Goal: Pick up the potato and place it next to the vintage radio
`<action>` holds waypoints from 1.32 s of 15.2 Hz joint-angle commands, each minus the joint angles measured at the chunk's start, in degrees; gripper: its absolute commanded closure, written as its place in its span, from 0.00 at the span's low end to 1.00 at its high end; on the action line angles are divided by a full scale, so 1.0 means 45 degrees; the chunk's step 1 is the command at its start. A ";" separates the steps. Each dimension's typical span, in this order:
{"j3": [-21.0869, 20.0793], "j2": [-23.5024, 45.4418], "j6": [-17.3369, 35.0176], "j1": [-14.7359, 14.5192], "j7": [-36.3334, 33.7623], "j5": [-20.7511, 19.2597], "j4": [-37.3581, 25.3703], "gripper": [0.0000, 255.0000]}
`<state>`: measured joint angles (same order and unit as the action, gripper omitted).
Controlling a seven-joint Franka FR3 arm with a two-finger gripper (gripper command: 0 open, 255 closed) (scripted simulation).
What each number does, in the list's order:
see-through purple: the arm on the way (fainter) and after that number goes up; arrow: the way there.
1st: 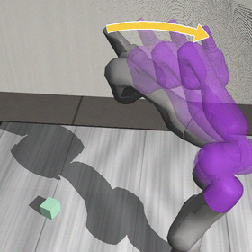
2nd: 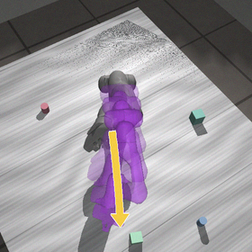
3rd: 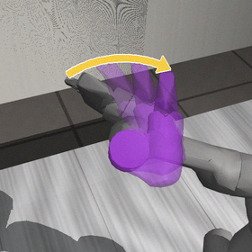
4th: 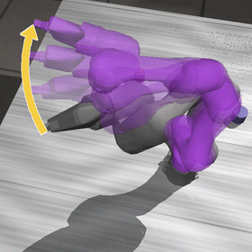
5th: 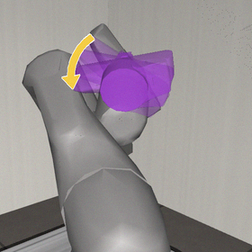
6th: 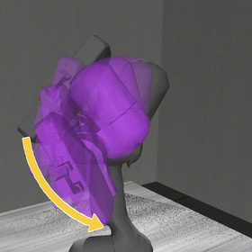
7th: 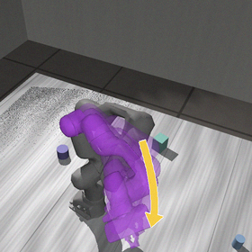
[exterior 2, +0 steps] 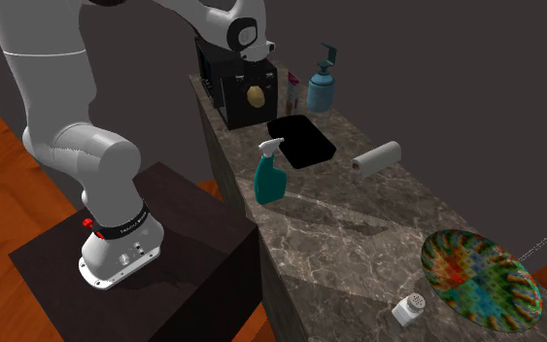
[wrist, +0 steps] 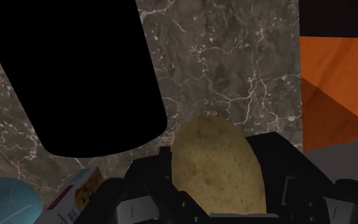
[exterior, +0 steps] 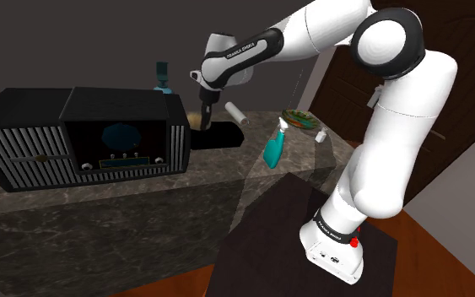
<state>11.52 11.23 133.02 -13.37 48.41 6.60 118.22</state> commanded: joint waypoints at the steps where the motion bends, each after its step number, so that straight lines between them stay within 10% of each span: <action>1: -0.0034 0.0185 0.0319 0.0000 0.0063 0.0083 0.0128 1.00; 20: -0.0443 0.2446 0.3031 0.0273 0.0806 0.1022 0.0643 1.00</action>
<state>9.67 21.60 145.99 -12.33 51.71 10.92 121.13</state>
